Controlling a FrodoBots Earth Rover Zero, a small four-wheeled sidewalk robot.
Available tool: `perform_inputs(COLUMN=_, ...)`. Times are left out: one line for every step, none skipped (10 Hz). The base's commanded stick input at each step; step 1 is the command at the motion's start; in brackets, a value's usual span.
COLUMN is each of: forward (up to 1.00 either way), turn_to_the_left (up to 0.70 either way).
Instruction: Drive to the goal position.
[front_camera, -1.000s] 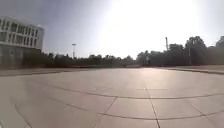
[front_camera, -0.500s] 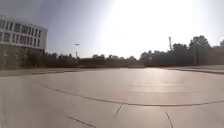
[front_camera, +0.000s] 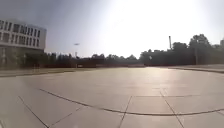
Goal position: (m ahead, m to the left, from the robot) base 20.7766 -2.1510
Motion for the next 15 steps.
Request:
perform_inputs(forward=0.70, turn_to_the_left=0.00)
perform_inputs(forward=0.70, turn_to_the_left=0.00)
perform_inputs(forward=0.70, turn_to_the_left=0.00)
perform_inputs(forward=0.70, turn_to_the_left=0.00)
perform_inputs(forward=0.70, turn_to_the_left=0.00)
perform_inputs(forward=0.70, turn_to_the_left=0.00)
perform_inputs(forward=0.70, turn_to_the_left=0.00)
perform_inputs(forward=0.70, turn_to_the_left=0.00)
perform_inputs(forward=0.70, turn_to_the_left=0.00)
perform_inputs(forward=0.70, turn_to_the_left=0.00)
perform_inputs(forward=0.70, turn_to_the_left=0.00)
perform_inputs(forward=0.70, turn_to_the_left=0.00)
perform_inputs(forward=0.70, turn_to_the_left=0.00)
perform_inputs(forward=0.70, turn_to_the_left=0.00)
perform_inputs(forward=0.70, turn_to_the_left=0.00)
